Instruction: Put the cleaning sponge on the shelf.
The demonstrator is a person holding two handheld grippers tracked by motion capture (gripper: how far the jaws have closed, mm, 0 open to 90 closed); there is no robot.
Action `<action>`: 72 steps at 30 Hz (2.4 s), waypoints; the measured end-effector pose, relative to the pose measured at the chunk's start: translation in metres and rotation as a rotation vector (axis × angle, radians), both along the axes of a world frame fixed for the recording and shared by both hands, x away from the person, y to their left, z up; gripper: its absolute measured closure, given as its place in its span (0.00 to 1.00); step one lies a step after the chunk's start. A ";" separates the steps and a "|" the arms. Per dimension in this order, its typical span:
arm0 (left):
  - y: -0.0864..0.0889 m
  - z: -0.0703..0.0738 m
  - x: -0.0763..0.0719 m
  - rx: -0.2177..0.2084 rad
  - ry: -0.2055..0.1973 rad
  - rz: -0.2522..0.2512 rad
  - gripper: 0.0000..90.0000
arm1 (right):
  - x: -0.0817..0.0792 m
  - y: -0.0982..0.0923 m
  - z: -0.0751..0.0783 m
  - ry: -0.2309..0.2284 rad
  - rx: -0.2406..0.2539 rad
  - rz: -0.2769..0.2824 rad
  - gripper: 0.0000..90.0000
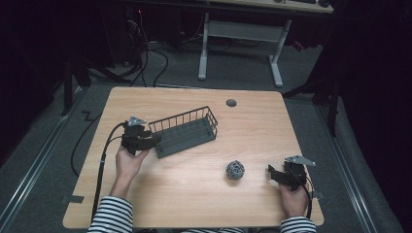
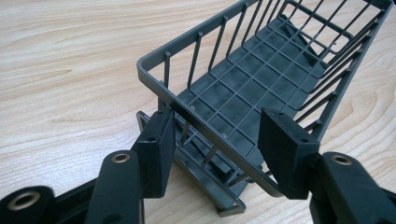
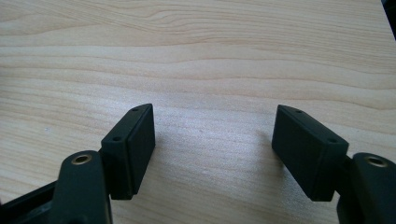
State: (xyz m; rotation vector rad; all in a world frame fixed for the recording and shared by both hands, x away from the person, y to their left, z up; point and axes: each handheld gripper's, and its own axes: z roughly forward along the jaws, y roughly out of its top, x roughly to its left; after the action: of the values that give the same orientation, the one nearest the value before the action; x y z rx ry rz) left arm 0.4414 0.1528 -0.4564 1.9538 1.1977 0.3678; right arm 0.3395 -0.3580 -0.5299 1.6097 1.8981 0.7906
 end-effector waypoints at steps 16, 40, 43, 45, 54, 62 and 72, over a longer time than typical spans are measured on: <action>-0.009 -0.001 -0.025 -0.011 -0.019 -0.053 0.56 | 0.000 0.000 0.000 -0.003 0.000 0.008 0.34; -0.023 -0.003 -0.053 -0.032 -0.034 -0.093 0.56 | 0.000 0.001 0.000 -0.001 0.000 0.008 0.34; -0.024 -0.004 -0.055 -0.035 -0.036 -0.093 0.56 | 0.000 0.001 0.000 -0.001 0.000 0.008 0.34; -0.024 -0.003 -0.054 -0.034 -0.036 -0.093 0.56 | 0.000 0.001 0.000 -0.003 0.001 0.008 0.34; -0.020 -0.003 -0.054 -0.071 -0.048 -0.076 0.34 | 0.000 0.000 0.000 -0.003 0.001 0.009 0.34; -0.014 0.008 -0.059 -0.086 -0.090 -0.066 0.30 | 0.000 0.000 0.000 -0.003 0.001 0.009 0.34; 0.011 0.013 -0.070 -0.097 -0.133 -0.031 0.29 | 0.000 0.000 0.000 -0.002 0.000 0.009 0.34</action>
State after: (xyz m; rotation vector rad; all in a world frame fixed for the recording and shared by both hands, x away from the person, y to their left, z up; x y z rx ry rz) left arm 0.3715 0.1636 -0.4438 1.8328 1.0791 0.4097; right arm 0.3393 -0.3575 -0.5301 1.6012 1.9052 0.7957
